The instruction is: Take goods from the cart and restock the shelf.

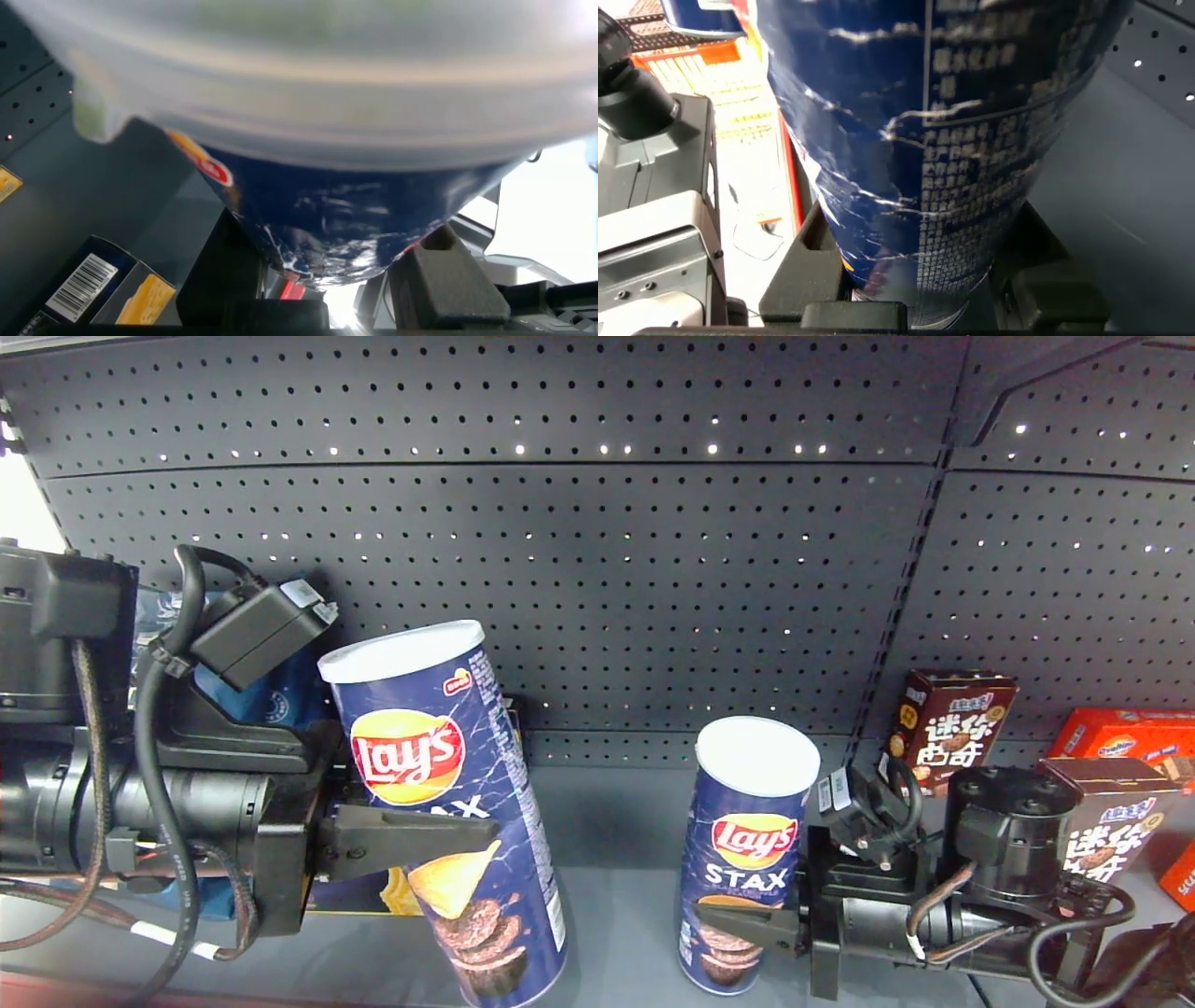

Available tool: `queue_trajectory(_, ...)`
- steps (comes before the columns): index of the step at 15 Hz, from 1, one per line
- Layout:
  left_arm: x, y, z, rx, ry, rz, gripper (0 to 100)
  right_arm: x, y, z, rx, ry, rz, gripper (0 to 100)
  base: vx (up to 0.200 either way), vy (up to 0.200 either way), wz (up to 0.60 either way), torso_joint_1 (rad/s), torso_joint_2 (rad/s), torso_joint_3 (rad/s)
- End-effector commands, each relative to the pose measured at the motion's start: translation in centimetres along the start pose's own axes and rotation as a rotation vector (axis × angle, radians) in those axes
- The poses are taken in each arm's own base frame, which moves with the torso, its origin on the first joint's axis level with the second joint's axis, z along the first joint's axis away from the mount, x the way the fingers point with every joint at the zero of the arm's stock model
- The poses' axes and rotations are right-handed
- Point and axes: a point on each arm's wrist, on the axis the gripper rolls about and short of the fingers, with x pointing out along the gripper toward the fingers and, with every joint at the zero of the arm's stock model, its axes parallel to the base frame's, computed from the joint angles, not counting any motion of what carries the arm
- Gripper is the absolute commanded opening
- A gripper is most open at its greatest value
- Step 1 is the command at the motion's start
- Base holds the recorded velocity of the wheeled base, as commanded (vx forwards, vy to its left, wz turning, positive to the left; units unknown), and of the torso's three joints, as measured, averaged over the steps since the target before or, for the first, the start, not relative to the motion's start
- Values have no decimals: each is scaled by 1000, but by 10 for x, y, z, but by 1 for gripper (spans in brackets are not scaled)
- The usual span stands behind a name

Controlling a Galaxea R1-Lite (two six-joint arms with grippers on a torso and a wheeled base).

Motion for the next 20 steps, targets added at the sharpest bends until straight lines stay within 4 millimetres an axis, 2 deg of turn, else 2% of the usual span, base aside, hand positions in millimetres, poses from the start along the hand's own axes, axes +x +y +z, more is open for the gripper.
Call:
queue_trajectory(1,0,1,0,-2,1,1,0,4,-2,-4,7,11,3,0,0,0,0,0,0,0)
queue_trajectory(7,0,1,0,-1,0,1,0,6,1,-7,9,21,16,0,0,0,0,0,0,0)
queue_trajectory(8,0,1,0,-1,0,1,0,6,1,-7,9,21,16,100,0,0,0,0,0,0)
queue_trajectory(17,0,0,0,-1,0,0,0,-2,-4,-4,-1,5,-17,100,0,0,0,0,0,0)
queue_trajectory(20,-1,0,-1,-2,1,1,0,-11,2,0,-14,-14,-18,100,0,0,0,0,0,0)
